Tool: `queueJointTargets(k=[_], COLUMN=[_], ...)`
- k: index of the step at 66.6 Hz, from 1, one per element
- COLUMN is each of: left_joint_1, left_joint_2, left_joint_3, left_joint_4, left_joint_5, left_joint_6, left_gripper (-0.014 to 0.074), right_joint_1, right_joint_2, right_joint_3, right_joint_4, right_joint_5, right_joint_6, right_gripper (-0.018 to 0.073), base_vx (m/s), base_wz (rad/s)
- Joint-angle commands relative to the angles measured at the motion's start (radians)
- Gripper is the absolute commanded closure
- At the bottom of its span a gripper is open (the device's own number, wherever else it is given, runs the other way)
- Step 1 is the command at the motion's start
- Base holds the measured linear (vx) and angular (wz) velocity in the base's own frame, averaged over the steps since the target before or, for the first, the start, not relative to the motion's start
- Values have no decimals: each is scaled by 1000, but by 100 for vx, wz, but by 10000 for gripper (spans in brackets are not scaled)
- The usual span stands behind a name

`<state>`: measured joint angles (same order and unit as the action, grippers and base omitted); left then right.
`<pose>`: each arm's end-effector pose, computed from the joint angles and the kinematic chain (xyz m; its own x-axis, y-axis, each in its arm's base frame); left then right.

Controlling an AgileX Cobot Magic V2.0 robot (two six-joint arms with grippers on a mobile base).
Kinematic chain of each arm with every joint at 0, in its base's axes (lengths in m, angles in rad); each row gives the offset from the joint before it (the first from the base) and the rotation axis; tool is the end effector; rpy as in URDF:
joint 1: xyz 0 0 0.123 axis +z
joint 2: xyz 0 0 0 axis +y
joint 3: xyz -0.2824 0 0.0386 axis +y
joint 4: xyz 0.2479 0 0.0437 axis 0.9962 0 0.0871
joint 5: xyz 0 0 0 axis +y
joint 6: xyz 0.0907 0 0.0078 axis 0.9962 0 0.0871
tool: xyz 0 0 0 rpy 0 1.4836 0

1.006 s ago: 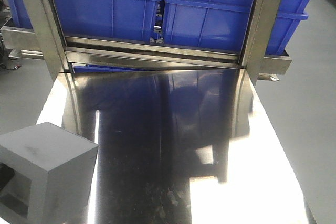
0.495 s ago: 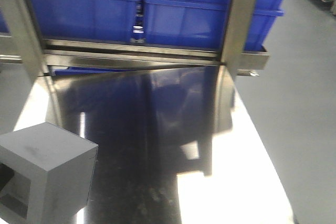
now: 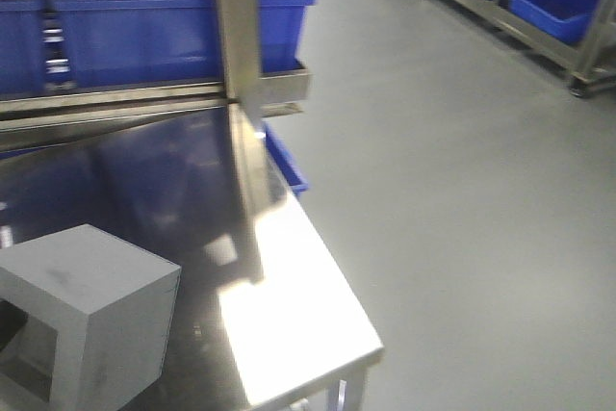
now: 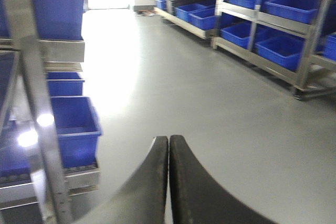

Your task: Sort gray base to blue bin

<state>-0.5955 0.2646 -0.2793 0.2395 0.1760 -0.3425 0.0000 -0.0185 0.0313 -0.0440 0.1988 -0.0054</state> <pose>0.0646 -0.0392 0.2750 -0.1129 -0.0519 -0.9923 0.5171 0.8497 -0.1033 0.0557 -0.0008 0.1855 -0.1242 -0.0485 -0.9911 0.0026 0.9988 -0.0492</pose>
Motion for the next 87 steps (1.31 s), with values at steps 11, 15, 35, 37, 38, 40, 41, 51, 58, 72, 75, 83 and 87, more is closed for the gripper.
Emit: queueJointTargets(k=[11,15,35,37,38,40,41,51,58,72,75,83,87], left_joint_1=[-6,-6,-6,-6,-6,-6,-6,-6,-6,-6,-6,-6,-6], left_joint_2=[6,6,6,6,6,6,6,6,6,6,6,6,6], left_joint_3=[-31,-31,-31,-31,-31,-31,-31,-31,-31,-31,-31,-31,-31], left_joint_4=[-6,-6,-6,-6,-6,-6,-6,-6,-6,-6,-6,-6,-6], left_joint_5=[-104,-104,-104,-104,-104,-104,-104,-104,-104,-104,-104,-104,-104], left_joint_6=[-4,-4,-4,-4,-4,-4,-4,-4,-4,-4,-4,-4,-4], left_gripper=[603,603,603,603,603,603,603,603,603,603,603,603,603], right_joint_1=[-5,-5,-5,-5,-5,-5,-5,-5,-5,-5,-5,-5,-5], right_joint_2=[-8,-8,-8,-8,-8,-8,-8,-8,-8,-8,-8,-8,-8], right_joint_3=[6,6,6,6,6,6,6,6,6,6,6,6,6], right_joint_4=[-8,-8,-8,-8,-8,-8,-8,-8,-8,-8,-8,-8,-8], right_joint_5=[-72,-72,-72,-72,-72,-72,-72,-72,-72,-72,-72,-72,-72], right_joint_6=[-7,-7,-7,-7,-7,-7,-7,-7,-7,-7,-7,-7,-7], right_gripper=[564,564,564,564,564,564,564,564,564,564,564,564,564], base_vx=[-8,-8,-7,-5,-5,-4,-4,-3,-2,0,2,4,7], base_wz=[-61,-58,-56,-56,-56,-57,-59,-62,-69,-79,-83,-83,-82])
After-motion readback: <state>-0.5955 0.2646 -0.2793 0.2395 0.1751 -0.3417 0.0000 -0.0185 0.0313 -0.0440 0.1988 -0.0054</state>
